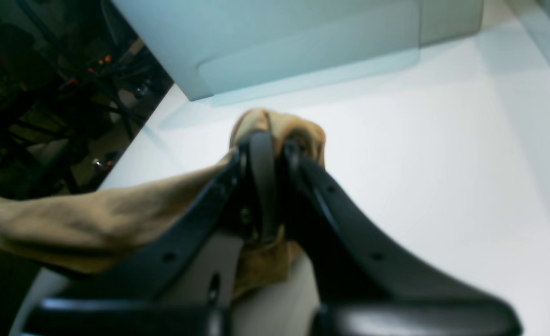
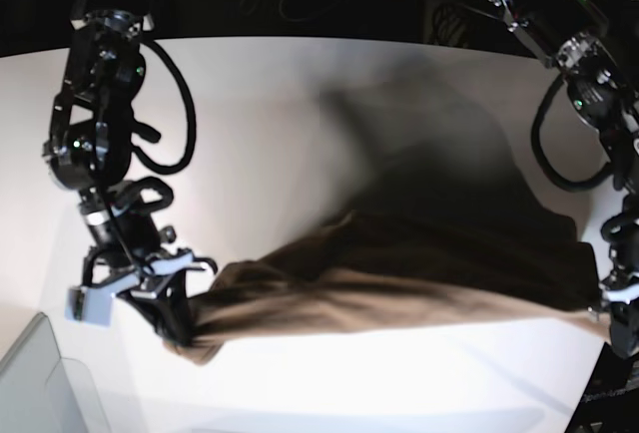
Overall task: Layout the t-shirt on the table in an organized manner, then fold the t-shirt properly
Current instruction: 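Lift the shirt with both grippers and stretch it between them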
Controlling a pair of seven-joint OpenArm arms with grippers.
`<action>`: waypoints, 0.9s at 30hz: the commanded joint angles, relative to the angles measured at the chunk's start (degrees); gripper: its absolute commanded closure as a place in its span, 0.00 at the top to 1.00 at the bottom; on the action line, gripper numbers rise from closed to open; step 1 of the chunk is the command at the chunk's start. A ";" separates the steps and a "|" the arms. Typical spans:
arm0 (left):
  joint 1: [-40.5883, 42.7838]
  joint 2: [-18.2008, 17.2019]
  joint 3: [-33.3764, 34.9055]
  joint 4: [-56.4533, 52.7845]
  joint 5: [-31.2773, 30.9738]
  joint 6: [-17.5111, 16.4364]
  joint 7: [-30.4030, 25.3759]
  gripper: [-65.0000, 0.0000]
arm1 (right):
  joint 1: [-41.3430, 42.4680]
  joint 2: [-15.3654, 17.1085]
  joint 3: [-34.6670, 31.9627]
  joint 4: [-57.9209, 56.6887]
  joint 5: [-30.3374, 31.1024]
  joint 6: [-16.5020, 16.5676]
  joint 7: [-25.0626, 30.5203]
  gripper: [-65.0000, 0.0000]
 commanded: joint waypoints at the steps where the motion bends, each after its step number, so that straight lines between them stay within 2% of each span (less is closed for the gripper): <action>1: -2.67 -1.43 0.79 0.89 0.39 -0.49 -1.75 0.01 | 2.88 -0.35 -0.04 1.14 0.76 0.28 1.76 0.00; 4: -5.57 -2.31 1.75 1.24 1.45 -0.49 -1.75 0.01 | 6.92 -3.16 -0.13 1.23 0.76 0.28 1.85 0.00; 7: -7.33 -2.40 1.58 1.33 1.45 -0.49 -1.75 0.01 | 8.77 -4.04 -0.13 1.31 0.76 0.28 2.20 0.00; 10: -7.42 -2.40 -0.44 1.41 1.01 -0.49 -1.75 0.01 | 8.33 -4.30 -1.54 1.31 0.76 0.28 7.65 0.00; 13: -7.15 -2.22 -2.20 1.68 0.13 -0.49 -1.75 0.01 | 5.43 -2.46 -1.45 1.31 0.76 0.28 15.48 0.00; 18: -6.10 -2.31 -5.72 1.68 -5.94 -0.49 -1.75 0.01 | 2.26 1.59 -1.45 1.31 0.76 0.28 29.45 0.00; 24: -2.67 -2.31 -6.07 1.77 -11.74 -0.49 -1.75 0.01 | -1.16 3.87 -1.71 1.31 0.76 0.19 40.44 0.00; 27: 0.41 -1.96 -6.07 1.77 -13.50 -0.49 -1.75 0.01 | -3.19 3.96 -1.89 1.23 0.67 0.19 42.29 0.04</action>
